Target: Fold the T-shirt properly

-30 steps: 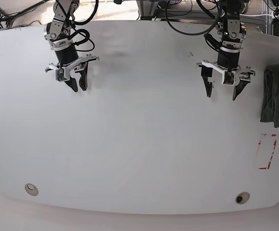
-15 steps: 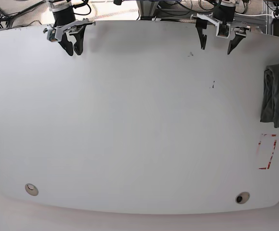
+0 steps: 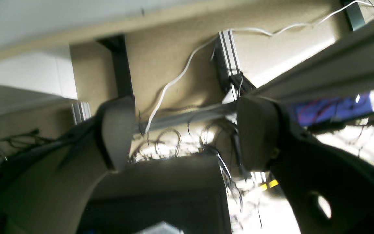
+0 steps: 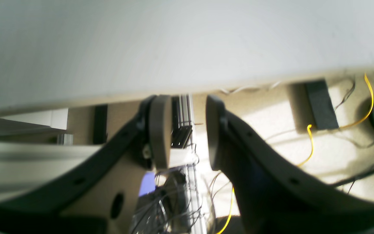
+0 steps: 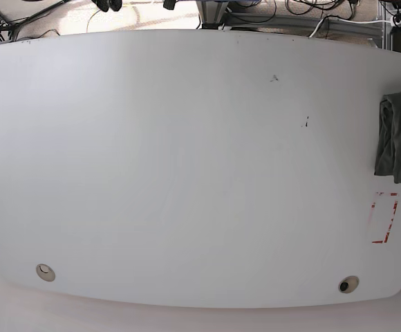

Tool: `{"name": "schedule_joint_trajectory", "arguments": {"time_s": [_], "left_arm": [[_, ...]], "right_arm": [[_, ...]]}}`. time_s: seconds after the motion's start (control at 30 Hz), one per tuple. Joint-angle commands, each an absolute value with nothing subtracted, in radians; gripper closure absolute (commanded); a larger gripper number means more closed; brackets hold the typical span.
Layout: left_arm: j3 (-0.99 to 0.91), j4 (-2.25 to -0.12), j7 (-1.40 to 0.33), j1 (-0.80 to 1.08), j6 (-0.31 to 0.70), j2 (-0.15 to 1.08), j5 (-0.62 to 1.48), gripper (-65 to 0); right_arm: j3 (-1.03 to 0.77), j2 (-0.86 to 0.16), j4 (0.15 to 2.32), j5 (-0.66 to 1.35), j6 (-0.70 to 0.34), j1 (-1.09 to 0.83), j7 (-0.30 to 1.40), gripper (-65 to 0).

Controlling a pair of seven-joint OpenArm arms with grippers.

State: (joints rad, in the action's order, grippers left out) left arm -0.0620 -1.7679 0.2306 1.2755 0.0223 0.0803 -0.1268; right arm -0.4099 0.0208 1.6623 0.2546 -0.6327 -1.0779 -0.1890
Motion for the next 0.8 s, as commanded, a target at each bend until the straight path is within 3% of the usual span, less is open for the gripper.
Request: {"name": "schedule_joint_trajectory", "arguments": {"time_s": [0.0,0.2,0.43,0.77], "left_arm": [[-0.048,-1.646,0.245,1.262,0.019,0.105,-0.124,-45.8],[-0.015,-1.326,0.243,1.063,0.019,0.12,-0.124,-45.8],[-0.015,-0.914,0.245,0.797,0.021,0.116,-0.124,-45.8],[-0.015,-0.544,0.243,0.532,0.022,0.119,-0.124,-46.1]], "right_arm": [[-0.361,0.008,1.575,0.242,-0.664,-1.087,-0.209,-16.6],[-0.265,-0.018,1.308,0.163,-0.65,-0.992,-0.289,-16.6],[-0.26,-0.027,0.964,0.039,-0.561,-0.799,-0.321,-16.6],[-0.259,-0.077,0.556,-0.035,-0.456,-0.549,-0.377,-16.6]]}}
